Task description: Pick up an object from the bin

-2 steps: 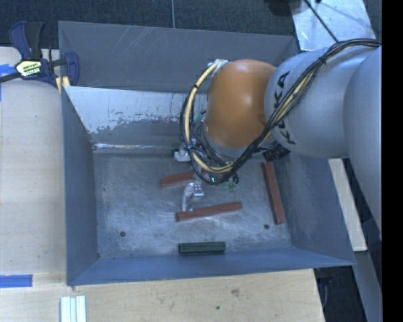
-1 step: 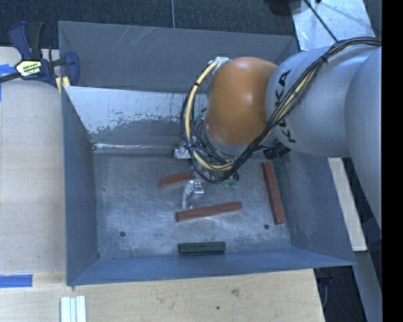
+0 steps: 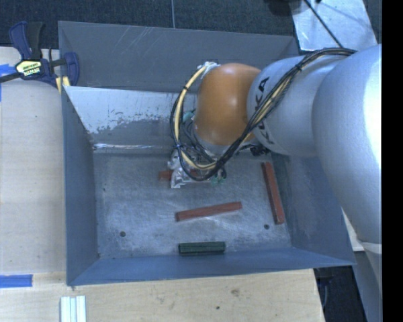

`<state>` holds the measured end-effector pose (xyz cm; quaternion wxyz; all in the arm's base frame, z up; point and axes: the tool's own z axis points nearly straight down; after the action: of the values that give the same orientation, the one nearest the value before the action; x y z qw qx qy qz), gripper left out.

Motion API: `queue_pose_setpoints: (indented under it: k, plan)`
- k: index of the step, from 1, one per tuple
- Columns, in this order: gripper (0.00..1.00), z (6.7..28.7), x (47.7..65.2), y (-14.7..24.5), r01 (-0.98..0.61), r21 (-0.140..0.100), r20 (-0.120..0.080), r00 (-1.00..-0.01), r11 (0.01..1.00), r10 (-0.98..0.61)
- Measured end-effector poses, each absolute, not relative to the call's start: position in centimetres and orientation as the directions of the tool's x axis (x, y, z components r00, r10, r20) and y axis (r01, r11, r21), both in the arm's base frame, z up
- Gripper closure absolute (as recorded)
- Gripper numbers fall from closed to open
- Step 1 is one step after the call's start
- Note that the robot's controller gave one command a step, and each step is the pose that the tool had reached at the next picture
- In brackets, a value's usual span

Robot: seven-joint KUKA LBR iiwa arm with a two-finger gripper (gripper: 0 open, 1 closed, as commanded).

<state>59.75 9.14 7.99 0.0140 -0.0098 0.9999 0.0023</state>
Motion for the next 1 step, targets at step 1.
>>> queue_pose_setpoints:
  k: [1]
  plan:
    - [1.0,7.99,59.75,9.14,-0.019,0.004,-0.028,-0.999,1.0,-0.019]
